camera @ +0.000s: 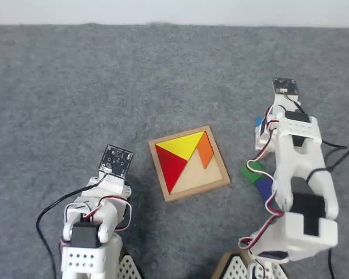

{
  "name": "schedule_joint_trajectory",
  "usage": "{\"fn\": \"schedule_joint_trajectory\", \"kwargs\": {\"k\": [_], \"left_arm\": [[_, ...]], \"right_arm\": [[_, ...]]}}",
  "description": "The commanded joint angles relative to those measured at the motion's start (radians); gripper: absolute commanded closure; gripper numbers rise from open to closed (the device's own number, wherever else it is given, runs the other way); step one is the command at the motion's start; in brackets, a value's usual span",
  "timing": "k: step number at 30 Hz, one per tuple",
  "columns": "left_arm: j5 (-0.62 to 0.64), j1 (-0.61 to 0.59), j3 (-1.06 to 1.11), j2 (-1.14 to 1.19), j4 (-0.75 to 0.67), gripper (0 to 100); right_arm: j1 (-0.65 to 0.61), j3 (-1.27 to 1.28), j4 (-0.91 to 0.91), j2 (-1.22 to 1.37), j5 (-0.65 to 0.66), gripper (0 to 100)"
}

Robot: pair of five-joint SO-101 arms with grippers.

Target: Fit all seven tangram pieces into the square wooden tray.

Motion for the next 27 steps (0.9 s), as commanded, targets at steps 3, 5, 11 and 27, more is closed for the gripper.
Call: {"fn": "schedule_joint_trajectory", "kwargs": {"k": [3,5,11,27], "left_arm": [[-0.008,-0.006,-0.010,-0.017,0.003,98],[-0.008,-0.006,-0.010,-0.017,0.003,98],[-0.008,-0.006,-0.010,-0.017,0.003,98],[-0.008,-0.006,-0.010,-0.017,0.003,98]], "right_arm": [[0.019,-0.121,0.004,0.073,-0.015,86.0],[0.019,-0.146,0.018,0.110,-0.017,86.0],[-0.012,-0.195,0.065,0.163,0.006,85.7],[-0.142,-0.157,0.108,0.160,0.068,82.7]]}}
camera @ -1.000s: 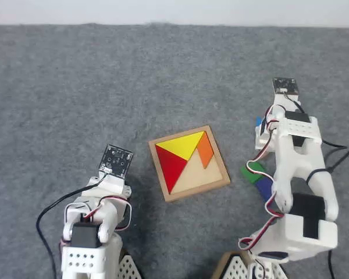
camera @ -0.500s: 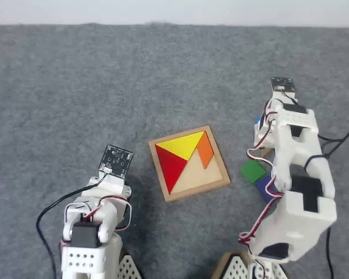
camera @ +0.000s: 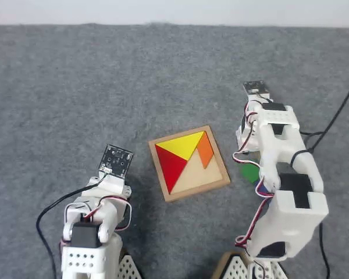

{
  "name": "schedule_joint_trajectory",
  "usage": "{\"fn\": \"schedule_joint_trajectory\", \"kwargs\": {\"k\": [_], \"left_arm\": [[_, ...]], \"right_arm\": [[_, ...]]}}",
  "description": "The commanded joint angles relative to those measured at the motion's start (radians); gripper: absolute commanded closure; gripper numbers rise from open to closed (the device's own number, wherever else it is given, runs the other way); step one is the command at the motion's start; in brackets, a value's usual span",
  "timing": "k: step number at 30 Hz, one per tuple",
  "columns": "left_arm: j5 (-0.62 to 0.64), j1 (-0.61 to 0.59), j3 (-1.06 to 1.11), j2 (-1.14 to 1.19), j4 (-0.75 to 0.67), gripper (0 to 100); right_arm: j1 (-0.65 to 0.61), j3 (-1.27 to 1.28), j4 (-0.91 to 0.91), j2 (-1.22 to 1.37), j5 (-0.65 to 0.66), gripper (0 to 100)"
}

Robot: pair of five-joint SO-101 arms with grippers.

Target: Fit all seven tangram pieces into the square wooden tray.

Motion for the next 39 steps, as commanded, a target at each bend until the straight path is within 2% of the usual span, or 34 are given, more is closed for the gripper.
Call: {"fn": "schedule_joint_trajectory", "kwargs": {"k": [1,10,15,19,22,26,29,35,39], "left_arm": [[-0.008,-0.006,-0.010,-0.017,0.003,98],[-0.008,-0.006,-0.010,-0.017,0.003,98],[-0.008,-0.006,-0.010,-0.017,0.003,98],[-0.008,-0.006,-0.010,-0.017,0.003,98],[-0.008,-0.006,-0.010,-0.017,0.003,98],[-0.008,-0.006,-0.010,-0.017,0.003,98],[-0.008,-0.006,-0.010,-0.017,0.003,98],[-0.008,-0.006,-0.010,-0.017,0.003,98],[-0.008,-0.005,-0.010,-0.017,0.003,98]], "right_arm": [[-0.015,-0.009,0.005,-0.012,0.020,84.6],[-0.024,-0.014,0.005,-0.070,0.012,99.3],[-0.022,-0.015,0.012,-0.082,0.011,99.1],[-0.033,0.003,0.068,-0.202,-0.020,99.1],[-0.107,0.035,0.116,-0.369,-0.025,99.1],[-0.278,0.064,0.105,-0.492,-0.032,99.1],[-0.349,0.032,0.071,-0.418,-0.071,99.0],[-0.383,-0.078,0.056,-0.137,-0.130,99.0],[-0.438,-0.089,0.053,-0.056,-0.132,99.0]]}}
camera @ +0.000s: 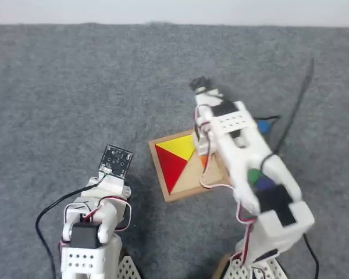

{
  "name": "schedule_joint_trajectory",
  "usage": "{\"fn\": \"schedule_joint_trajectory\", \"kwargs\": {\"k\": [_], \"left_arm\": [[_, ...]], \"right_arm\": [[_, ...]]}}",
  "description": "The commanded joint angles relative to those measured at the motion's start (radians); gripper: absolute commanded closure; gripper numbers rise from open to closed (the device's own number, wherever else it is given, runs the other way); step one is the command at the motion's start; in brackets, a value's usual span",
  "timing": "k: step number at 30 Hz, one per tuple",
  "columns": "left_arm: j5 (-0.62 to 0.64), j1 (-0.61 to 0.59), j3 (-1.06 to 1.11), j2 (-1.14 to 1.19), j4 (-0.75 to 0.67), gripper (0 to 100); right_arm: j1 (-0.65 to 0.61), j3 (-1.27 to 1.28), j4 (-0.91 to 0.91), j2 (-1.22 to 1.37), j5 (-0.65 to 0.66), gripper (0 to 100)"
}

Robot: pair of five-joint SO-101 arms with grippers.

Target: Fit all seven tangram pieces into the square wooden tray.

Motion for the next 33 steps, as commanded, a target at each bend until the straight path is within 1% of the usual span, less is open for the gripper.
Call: {"fn": "schedule_joint_trajectory", "kwargs": {"k": [1,6,12,20,27,33], "left_arm": [[-0.008,-0.005,-0.010,-0.017,0.003,98],[-0.008,-0.005,-0.010,-0.017,0.003,98],[-0.008,-0.005,-0.010,-0.017,0.003,98],[-0.008,-0.005,-0.010,-0.017,0.003,98],[-0.008,-0.005,-0.010,-0.017,0.003,98],[-0.008,-0.005,-0.010,-0.017,0.003,98]], "right_arm": [[-0.048,-0.063,-0.031,0.016,-0.018,99.0],[-0.054,-0.064,-0.044,0.019,-0.018,98.7],[-0.058,-0.061,0.015,0.018,-0.021,98.9],[-0.050,-0.060,0.024,-0.004,-0.020,98.7],[0.022,0.003,0.013,-0.071,-0.017,98.6],[0.004,0.017,0.013,-0.073,0.008,98.5]]}}
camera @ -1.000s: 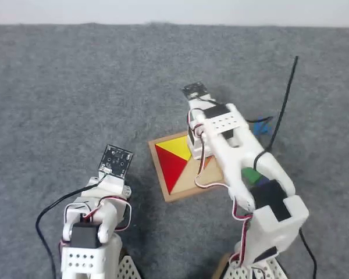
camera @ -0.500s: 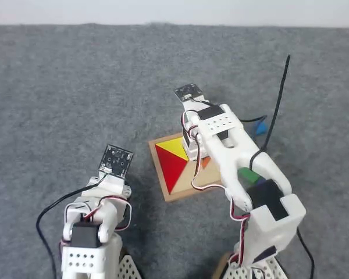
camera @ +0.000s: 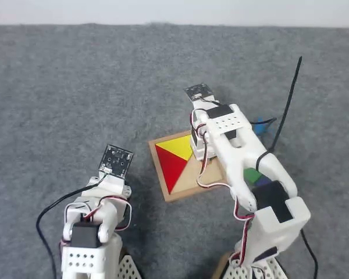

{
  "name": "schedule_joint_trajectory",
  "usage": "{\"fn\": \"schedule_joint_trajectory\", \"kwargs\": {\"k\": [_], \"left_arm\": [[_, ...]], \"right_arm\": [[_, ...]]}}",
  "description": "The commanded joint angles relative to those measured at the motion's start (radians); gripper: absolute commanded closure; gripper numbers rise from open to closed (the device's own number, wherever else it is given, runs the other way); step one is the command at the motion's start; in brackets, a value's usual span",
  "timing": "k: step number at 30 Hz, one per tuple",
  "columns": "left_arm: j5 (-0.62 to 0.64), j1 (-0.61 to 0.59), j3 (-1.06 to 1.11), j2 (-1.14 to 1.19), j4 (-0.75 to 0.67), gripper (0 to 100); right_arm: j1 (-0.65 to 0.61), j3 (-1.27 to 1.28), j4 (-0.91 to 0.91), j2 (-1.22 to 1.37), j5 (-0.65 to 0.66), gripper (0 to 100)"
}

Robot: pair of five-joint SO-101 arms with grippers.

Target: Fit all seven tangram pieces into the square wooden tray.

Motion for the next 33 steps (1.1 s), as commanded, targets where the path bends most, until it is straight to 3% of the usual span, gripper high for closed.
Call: {"fn": "schedule_joint_trajectory", "kwargs": {"k": [1,9,20,33], "left_arm": [[-0.008,-0.005,-0.010,-0.017,0.003,98],[-0.008,-0.005,-0.010,-0.017,0.003,98],[-0.008,-0.005,-0.010,-0.017,0.003,98],[-0.008,-0.005,-0.010,-0.017,0.003,98]], "right_arm": [[-0.008,-0.005,-0.001,-0.067,0.020,97.9],[-0.048,-0.009,0.008,-0.088,0.058,83.8],[-0.147,-0.003,0.008,-0.145,0.064,84.0],[-0.142,-0.002,0.004,-0.170,0.061,84.1]]}}
